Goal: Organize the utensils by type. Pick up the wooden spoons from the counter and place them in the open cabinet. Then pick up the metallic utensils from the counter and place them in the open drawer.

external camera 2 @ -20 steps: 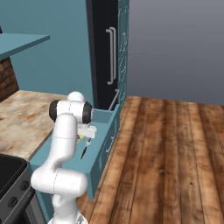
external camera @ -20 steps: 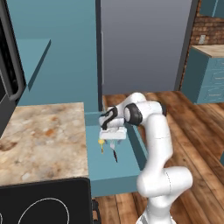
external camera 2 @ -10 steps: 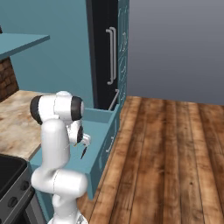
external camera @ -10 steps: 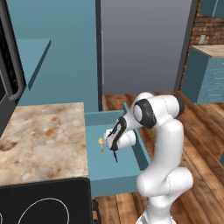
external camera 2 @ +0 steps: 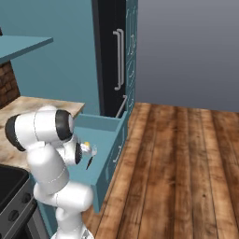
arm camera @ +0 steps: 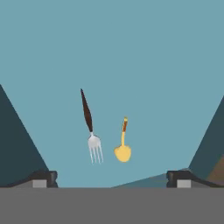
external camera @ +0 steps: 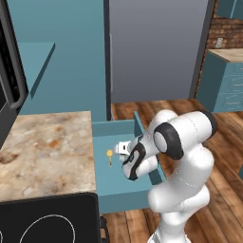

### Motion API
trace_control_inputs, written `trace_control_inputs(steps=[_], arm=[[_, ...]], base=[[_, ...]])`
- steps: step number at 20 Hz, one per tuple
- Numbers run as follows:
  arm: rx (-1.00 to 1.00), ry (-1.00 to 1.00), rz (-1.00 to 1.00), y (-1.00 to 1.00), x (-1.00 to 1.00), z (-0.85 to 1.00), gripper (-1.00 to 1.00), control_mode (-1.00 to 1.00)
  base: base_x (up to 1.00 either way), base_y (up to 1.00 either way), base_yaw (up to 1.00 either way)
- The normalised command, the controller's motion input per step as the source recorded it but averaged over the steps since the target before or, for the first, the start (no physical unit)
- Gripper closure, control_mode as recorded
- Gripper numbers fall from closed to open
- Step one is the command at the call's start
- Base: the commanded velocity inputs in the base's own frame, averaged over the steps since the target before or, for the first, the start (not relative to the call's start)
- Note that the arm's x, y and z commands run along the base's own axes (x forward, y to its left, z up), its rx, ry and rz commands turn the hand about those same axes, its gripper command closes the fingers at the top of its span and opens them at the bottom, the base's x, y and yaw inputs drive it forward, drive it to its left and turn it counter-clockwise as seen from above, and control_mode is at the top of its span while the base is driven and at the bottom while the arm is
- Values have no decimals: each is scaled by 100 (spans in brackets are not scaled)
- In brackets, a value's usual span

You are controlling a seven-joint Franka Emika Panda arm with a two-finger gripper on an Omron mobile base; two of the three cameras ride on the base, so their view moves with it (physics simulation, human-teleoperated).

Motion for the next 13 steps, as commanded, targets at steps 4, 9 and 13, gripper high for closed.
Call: trace_control_inputs(steps=[4, 9, 13], arm=[[-5, 0, 4, 0, 0, 100, -100, -100], [-17, 3, 4, 0, 0, 100, -100, -100], [-24, 21, 3, -12, 0, 100, -100, -100]], base=[[0, 0, 0], [0, 0, 0], [0, 0, 0]])
